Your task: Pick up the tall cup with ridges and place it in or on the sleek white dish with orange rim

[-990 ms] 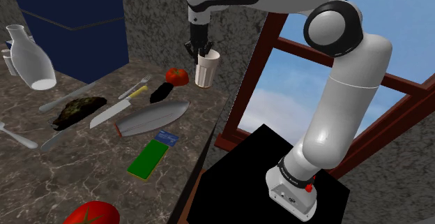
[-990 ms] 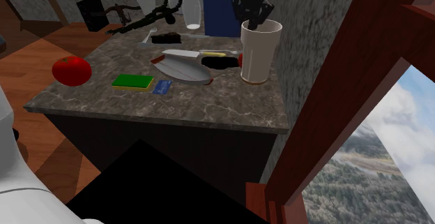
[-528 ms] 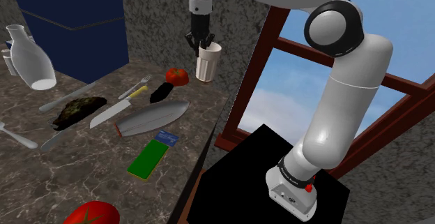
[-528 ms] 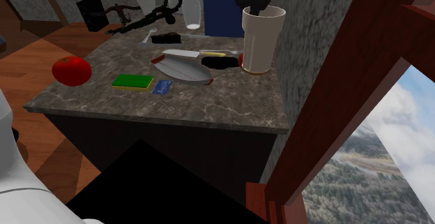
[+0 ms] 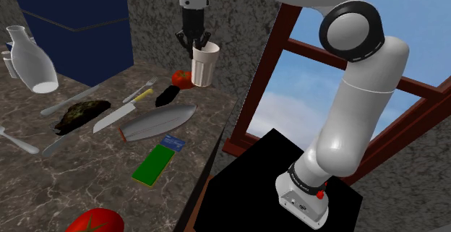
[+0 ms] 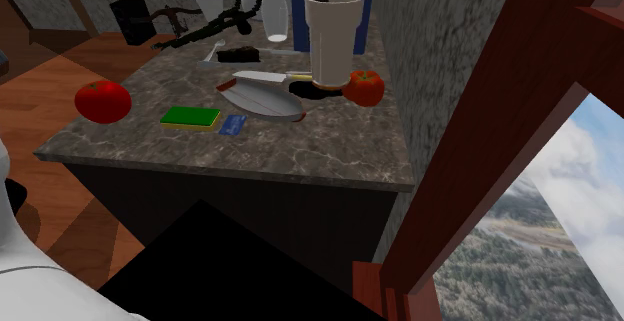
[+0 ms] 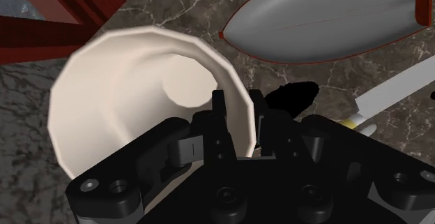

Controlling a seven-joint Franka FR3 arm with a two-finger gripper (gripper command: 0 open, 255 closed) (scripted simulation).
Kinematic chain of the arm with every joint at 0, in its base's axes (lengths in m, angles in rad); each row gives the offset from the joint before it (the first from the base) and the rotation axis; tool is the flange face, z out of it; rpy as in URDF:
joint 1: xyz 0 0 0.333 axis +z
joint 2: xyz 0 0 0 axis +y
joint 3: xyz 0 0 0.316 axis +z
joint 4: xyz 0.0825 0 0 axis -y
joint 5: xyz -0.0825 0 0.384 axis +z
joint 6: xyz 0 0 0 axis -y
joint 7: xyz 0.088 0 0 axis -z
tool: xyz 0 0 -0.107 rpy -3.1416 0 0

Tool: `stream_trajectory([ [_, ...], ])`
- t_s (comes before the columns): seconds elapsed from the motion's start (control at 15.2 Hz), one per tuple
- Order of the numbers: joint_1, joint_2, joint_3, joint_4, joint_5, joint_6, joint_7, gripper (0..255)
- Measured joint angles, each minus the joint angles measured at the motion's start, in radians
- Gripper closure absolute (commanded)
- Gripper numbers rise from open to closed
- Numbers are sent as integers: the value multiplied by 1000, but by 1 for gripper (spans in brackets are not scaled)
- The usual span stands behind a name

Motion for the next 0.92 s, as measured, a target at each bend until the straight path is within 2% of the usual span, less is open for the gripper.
stream_trajectory([
  [0.46,93,41,55,86,8,-42,147,255],
  [0.92,203,154,105,299,2,-136,301,255],
])
